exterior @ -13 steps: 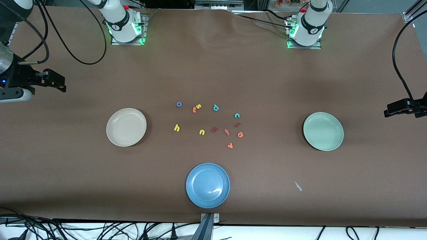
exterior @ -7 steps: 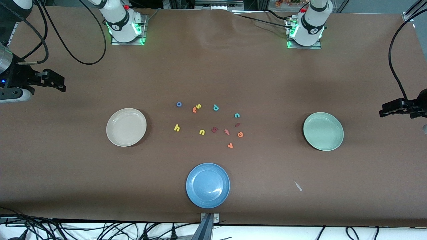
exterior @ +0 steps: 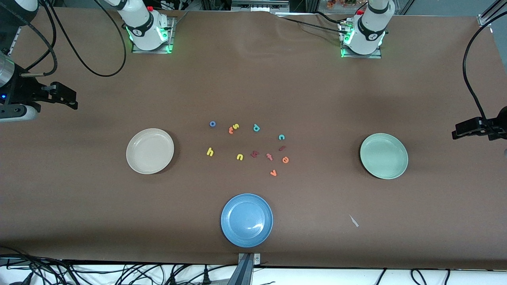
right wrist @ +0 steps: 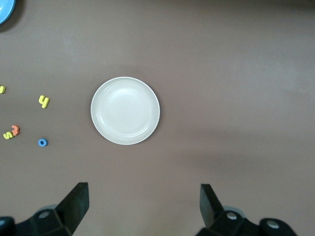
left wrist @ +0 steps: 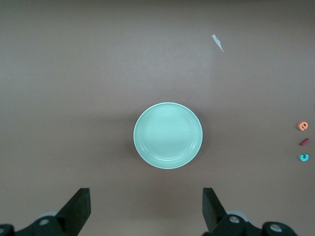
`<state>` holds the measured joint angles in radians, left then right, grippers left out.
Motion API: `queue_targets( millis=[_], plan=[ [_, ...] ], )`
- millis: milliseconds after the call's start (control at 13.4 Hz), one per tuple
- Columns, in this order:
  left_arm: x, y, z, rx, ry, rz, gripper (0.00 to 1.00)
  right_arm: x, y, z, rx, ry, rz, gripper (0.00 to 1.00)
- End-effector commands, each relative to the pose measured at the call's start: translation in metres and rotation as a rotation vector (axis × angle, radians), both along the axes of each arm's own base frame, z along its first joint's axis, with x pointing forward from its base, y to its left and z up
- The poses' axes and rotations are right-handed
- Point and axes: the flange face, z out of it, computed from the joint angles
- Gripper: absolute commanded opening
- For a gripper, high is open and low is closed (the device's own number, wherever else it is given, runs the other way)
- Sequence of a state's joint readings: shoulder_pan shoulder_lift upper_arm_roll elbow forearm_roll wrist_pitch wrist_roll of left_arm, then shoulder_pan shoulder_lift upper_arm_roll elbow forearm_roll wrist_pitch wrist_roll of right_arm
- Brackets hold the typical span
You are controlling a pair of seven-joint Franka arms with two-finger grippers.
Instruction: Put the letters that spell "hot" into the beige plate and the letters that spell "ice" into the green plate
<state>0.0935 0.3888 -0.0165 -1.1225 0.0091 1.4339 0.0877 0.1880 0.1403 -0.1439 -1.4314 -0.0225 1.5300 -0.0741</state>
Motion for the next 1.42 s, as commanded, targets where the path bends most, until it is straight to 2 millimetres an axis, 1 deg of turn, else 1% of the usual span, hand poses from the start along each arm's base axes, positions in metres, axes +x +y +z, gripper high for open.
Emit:
queue_targets(
  millis=[0,224,373,522,745,1118,1341],
  plan=[
    [-0.003,0.000,0.003,-0.019,-0.001,-0.015,1.00,0.000,-0.002,0.004,-0.004,0.003,-0.001,1.00],
    [-0.002,0.000,0.002,-0.021,0.002,-0.020,1.00,0.000,-0.002,0.004,-0.003,0.003,-0.001,1.00],
    [-0.002,0.000,-0.003,-0.022,0.010,-0.020,1.00,0.000,-0.001,0.004,0.006,0.005,-0.002,1.00],
    [0.000,-0.006,-0.008,-0.023,0.017,-0.029,1.00,0.000,-0.002,0.004,0.008,0.005,-0.003,1.00],
    [-0.001,-0.002,-0.009,-0.023,0.020,-0.024,1.00,0.000,-0.002,0.004,0.008,0.005,-0.003,1.00],
    [-0.001,-0.005,-0.012,-0.026,0.028,-0.029,1.00,0.000,-0.002,0.004,0.008,0.003,-0.003,1.00],
    [-0.001,-0.001,-0.012,-0.025,0.028,-0.023,1.00,0.000,-0.002,0.004,0.008,0.003,-0.003,1.00]
  ],
)
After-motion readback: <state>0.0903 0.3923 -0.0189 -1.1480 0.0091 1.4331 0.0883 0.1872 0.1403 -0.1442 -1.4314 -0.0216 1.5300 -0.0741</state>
